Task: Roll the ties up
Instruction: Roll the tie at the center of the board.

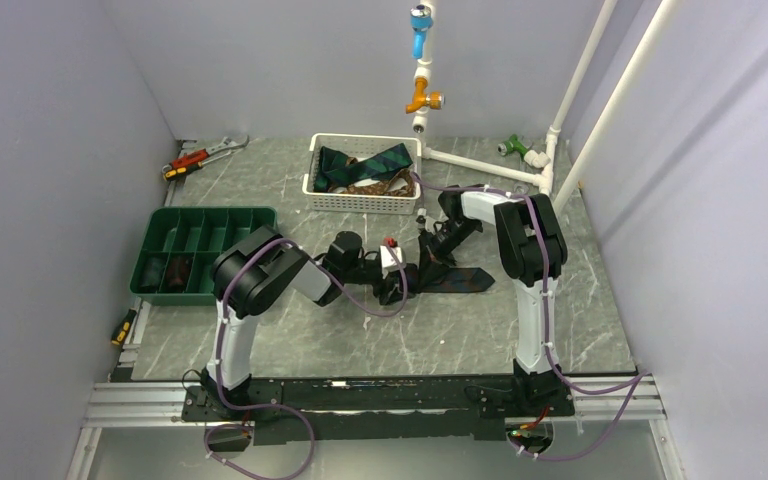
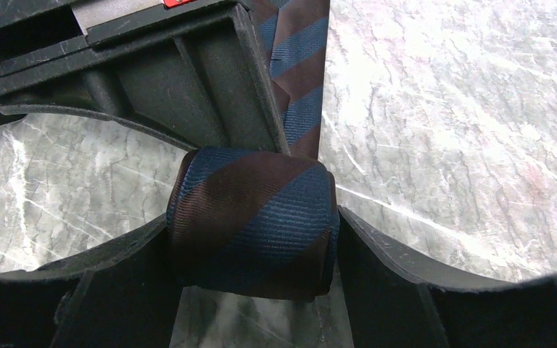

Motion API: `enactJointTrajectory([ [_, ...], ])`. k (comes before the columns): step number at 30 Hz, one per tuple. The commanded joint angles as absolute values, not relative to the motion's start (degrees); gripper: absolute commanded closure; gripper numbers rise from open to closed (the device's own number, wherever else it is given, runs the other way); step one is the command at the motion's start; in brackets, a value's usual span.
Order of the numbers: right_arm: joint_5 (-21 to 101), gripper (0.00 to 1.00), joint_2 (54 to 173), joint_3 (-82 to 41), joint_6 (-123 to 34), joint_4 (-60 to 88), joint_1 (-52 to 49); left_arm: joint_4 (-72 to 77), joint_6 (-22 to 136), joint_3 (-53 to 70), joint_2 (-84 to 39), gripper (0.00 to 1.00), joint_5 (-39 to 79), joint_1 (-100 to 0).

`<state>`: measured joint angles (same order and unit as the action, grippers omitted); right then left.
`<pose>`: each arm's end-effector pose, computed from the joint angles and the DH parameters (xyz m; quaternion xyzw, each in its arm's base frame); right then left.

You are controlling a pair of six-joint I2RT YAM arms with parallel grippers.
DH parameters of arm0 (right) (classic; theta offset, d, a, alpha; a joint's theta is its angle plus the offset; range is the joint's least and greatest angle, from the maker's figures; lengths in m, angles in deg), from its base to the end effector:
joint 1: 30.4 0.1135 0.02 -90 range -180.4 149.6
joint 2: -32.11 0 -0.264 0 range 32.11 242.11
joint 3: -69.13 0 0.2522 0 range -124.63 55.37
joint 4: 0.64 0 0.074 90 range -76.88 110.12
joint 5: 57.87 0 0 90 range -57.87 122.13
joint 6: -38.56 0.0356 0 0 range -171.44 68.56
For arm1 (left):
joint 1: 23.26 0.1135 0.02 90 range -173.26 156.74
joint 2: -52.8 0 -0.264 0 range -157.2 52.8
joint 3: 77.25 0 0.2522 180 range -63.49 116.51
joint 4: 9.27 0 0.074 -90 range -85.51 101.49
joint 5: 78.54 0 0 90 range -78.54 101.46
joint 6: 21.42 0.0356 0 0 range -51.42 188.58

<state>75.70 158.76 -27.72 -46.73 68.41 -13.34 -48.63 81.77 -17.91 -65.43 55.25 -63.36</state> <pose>0.3571 0.1353 0.1014 0.0711 -0.9235 -0.3498 0.1402 0.2665 -0.2566 0.0968 0.5322 0.5809 -0.4208 0.4498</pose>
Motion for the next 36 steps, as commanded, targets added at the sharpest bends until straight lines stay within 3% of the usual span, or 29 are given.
enactJointTrajectory([
  [1,59.6,1.00,164.9,-26.4,-49.6,55.2,-12.0,-45.9,79.9,-17.5,-65.6,0.27,56.1,-63.1],
  [7,59.9,1.00,165.1,-26.7,-49.6,55.4,-11.6,-47.3,76.6,-13.9,-68.1,0.31,55.0,-63.7],
  [13,61.3,1.00,165.0,-27.5,-49.5,55.8,-11.5,-43.1,79.2,-12.5,-70.5,0.53,53.7,-64.3],
  [18,62.9,1.00,163.4,-27.1,-49.3,55.1,-11.3,-36.2,83.8,-13.5,-69.3,0.54,51.4,-64.3],
  [21,63.6,1.00,163.3,-27.6,-49.7,56.4,-11.1,-30.3,86.7,-13.0,-68.7,0.62,50.5,-64.4],
  [28,63.3,0.71,159.4,-29.5,-55.1,61.7,-11.6,-12.3,93.9,-10.3,-67.7,0.79,46.1,-64.2],
  [36,63.5,0.61,154.6,-31.6,-60.5,69.7,-14.1,-2.1,95.7,-7.0,-68.6,0.83,42.2,-64.5],
])
